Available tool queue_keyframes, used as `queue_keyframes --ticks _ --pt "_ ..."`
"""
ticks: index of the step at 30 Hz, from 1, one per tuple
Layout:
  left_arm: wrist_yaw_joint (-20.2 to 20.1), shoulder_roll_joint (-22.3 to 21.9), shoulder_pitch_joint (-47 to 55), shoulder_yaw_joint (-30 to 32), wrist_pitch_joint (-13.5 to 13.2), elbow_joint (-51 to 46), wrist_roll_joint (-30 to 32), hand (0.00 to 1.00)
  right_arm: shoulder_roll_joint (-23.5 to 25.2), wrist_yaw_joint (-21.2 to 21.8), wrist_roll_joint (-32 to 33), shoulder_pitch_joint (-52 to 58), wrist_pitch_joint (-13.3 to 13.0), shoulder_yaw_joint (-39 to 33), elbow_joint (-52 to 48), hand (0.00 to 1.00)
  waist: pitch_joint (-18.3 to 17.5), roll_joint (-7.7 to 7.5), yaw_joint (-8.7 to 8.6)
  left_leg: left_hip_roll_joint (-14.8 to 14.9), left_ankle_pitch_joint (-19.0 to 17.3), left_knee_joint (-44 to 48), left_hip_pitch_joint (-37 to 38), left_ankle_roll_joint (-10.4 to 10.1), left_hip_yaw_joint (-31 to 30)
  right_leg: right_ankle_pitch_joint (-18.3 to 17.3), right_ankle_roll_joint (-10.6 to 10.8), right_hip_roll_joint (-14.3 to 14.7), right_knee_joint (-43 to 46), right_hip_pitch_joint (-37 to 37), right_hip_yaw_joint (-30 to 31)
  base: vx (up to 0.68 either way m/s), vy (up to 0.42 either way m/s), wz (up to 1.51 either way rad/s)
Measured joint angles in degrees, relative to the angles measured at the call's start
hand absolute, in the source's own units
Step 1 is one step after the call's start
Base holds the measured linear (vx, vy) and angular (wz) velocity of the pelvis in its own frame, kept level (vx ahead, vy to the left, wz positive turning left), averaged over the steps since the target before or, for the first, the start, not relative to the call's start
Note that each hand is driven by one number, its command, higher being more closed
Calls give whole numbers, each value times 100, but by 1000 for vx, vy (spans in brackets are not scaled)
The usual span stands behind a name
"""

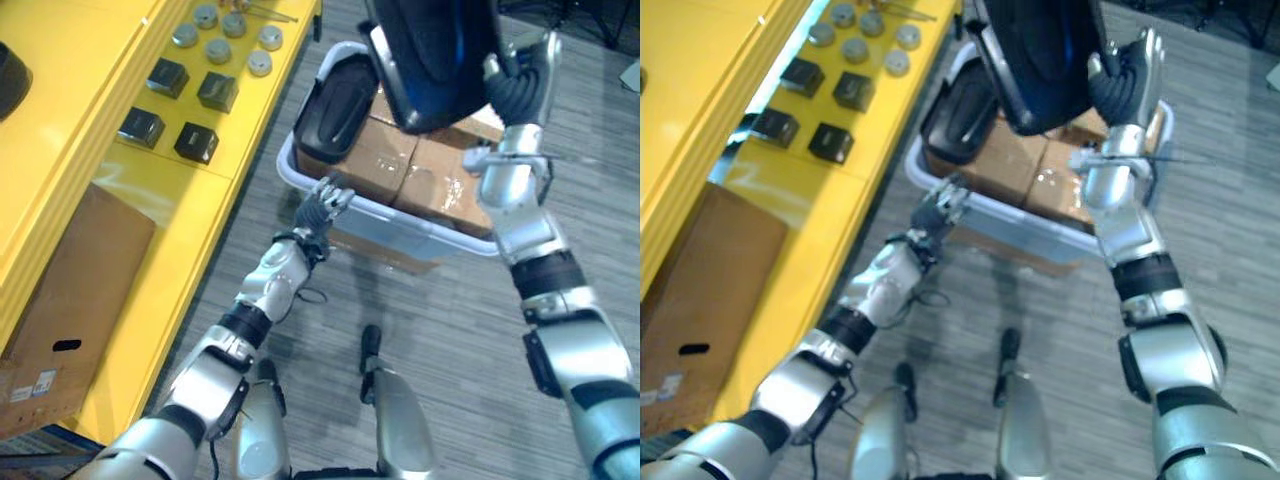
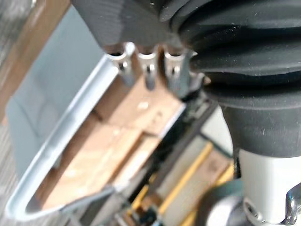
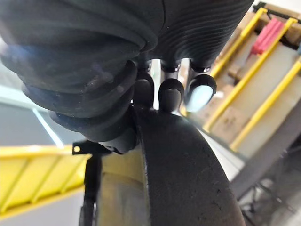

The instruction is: Walk over and take plastic housings, then place them on the shelf

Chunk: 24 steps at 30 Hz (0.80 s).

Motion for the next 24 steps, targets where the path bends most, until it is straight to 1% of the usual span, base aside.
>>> queue_keyframes --ticks 2,4,7,9,10,11,13,17,19,21,24 --pt "103 15 -48 7 -17 0 3 0 46 3 -4 96 -22 15 -12 100 0 0 -3 -17 2 6 -3 4 6 26 2 -11 -38 7 4 5 16 -1" --pt "218 6 -74 41 -91 0 5 0 84 5 -1 230 -28 15 -158 100 0 0 -3 -20 3 2 -8 6 10 59 2 -7 -95 20 4 0 0 0" --pt "477 -37 -73 165 -311 -1 4 0 195 12 3 717 -61 13 -679 100 0 0 -29 -21 3 -30 71 6 9 65 8 0 -152 115 -1 8 10 1" --pt "612 -73 -72 225 -452 -3 8 0 297 17 -1 915 -135 12 -779 100 0 1 -47 -27 2 -84 177 8 15 68 12 1 -197 213 0 0 0 0" --pt "701 -75 -85 243 -559 -18 12 0 326 22 -3 1094 -183 12 -971 100 -16 29 -55 -28 -9 -92 182 23 23 67 13 1 -210 225 5 0 0 0" --pt "711 -76 -87 257 -585 -18 12 0 346 33 -3 1145 -191 12 -1040 100 -16 30 -67 -30 -12 -92 180 28 31 68 14 1 -225 225 11 0 0 0" --pt "765 -61 -83 267 -613 -16 7 0 445 53 2 1344 -261 12 -1217 100 -16 30 -145 -31 -15 -92 183 34 33 81 29 6 -275 252 14 0 0 0" --pt "767 -176 -84 260 -623 -17 1 0 577 163 19 1609 -288 17 -1405 100 -16 30 -165 -30 -24 -104 250 44 82 88 38 9 -283 284 53 5 25 -5" --pt "745 -234 -84 213 -634 -21 -12 0 731 179 19 1687 -290 46 -1430 100 -17 31 -163 -30 -24 -116 300 45 140 89 39 12 -284 292 103 6 26 -10" --pt "542 -377 -83 178 -654 -33 -250 0 874 272 24 1858 -290 118 -1601 100 -17 31 -175 -30 -35 -124 304 57 163 103 47 13 -309 297 123 2 25 -5" --pt "230 -406 -66 -58 -634 -193 -511 0 986 254 33 1958 -291 368 -1602 100 -17 31 -173 -33 -40 -133 341 64 171 119 51 13 -354 349 128 0 0 0"
